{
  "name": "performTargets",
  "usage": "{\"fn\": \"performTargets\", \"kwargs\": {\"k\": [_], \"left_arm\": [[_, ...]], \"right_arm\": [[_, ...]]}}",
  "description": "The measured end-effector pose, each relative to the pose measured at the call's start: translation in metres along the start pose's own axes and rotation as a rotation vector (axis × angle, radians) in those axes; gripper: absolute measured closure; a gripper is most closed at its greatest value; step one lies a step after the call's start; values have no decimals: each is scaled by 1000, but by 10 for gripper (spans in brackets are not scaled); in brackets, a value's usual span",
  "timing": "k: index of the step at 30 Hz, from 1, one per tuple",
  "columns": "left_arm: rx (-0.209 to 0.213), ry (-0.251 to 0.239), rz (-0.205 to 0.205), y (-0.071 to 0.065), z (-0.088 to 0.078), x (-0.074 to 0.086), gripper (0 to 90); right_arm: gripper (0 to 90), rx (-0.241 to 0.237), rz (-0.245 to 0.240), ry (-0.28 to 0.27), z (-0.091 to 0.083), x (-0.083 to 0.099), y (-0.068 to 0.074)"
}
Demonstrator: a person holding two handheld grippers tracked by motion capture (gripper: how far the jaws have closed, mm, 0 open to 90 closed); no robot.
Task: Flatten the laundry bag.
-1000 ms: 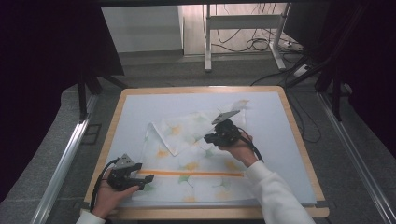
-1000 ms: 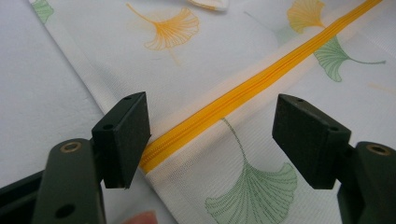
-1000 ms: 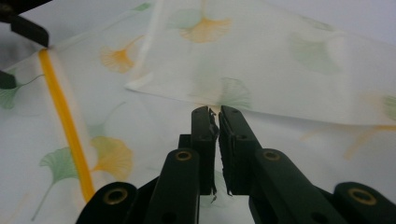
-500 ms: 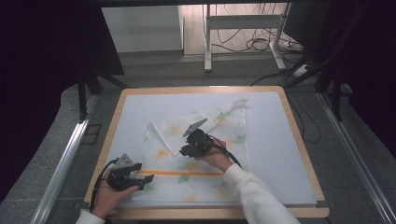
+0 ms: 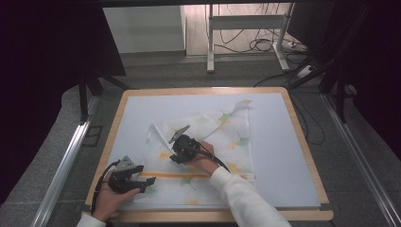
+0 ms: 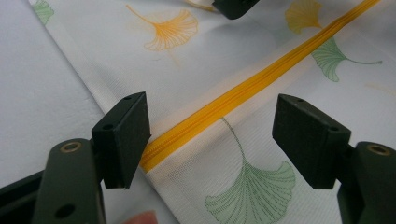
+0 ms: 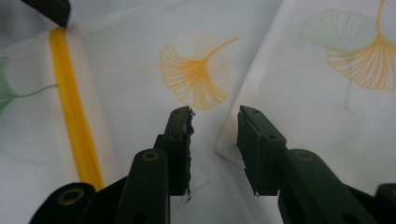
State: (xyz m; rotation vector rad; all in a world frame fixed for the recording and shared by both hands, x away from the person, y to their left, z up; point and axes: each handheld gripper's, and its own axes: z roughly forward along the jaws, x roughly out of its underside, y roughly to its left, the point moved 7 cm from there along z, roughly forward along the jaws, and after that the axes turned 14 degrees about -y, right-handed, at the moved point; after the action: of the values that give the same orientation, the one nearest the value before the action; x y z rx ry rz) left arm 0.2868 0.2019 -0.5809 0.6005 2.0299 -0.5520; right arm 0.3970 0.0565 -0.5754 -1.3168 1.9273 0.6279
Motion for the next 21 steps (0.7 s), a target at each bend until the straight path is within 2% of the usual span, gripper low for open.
{"fn": "performTargets", "kwargs": {"k": [2,4,6,9,12,17,21], "left_arm": [[2,0,1,0,0,0,276],[3,-1,1,0,0,0,277],[3,-1,0,0,0,0,277],[4,0,2,0,0,0,276],[5,0,2,-1,0,0,276],[3,1,2,-1,0,0,276],[2,4,4,0,0,0,276]], "right_arm": [[615,19,0,19,3,2,-3],[621,27,13,10,4,2,-6],[652,34,-2,13,4,3,-8],[699,40,7,15,3,3,-11],[732,50,-7,22,3,3,-12],[855,80,-12,37,4,3,-16],[867,66,14,34,3,3,-18]]}}
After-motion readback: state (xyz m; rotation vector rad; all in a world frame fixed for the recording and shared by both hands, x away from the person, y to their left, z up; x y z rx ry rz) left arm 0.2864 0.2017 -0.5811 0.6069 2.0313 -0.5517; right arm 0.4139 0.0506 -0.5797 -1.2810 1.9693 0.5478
